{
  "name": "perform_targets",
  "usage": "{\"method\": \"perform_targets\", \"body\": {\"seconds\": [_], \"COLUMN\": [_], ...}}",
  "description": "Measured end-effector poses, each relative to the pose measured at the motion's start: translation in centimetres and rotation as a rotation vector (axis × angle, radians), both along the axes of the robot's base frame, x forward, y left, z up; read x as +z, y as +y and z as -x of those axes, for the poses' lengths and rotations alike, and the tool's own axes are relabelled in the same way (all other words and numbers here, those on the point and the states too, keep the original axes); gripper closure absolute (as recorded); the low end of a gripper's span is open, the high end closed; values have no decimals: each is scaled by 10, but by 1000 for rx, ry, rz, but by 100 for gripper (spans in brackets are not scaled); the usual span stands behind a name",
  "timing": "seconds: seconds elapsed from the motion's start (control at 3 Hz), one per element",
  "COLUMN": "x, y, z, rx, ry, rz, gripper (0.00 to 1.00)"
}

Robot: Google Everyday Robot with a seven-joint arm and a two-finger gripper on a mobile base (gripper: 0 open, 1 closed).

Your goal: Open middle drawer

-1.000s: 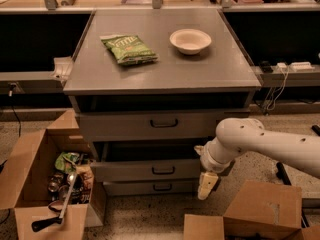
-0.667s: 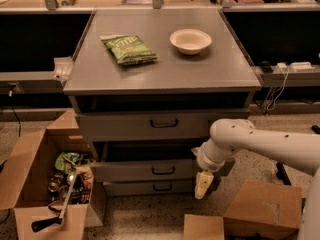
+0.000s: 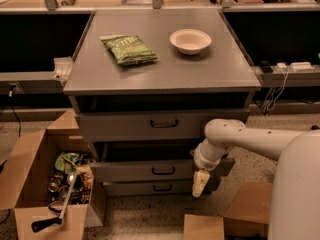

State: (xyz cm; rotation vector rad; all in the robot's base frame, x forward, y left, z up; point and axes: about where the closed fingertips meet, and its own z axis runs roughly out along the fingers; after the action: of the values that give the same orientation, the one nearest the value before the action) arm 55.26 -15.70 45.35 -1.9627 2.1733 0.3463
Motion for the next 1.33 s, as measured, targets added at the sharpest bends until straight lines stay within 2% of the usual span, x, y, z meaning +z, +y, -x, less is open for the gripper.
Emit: {"method": "perform_targets", "body": {"seconds": [0.33,1.0,1.33], "x": [-17,-20,-17], "y": [4,6,6], "z": [-4,16,13], "rx": [14,35,35], "ry": [38,63,63], "rz": [-5,-35,-35], "gripper": [15,61,85]}}
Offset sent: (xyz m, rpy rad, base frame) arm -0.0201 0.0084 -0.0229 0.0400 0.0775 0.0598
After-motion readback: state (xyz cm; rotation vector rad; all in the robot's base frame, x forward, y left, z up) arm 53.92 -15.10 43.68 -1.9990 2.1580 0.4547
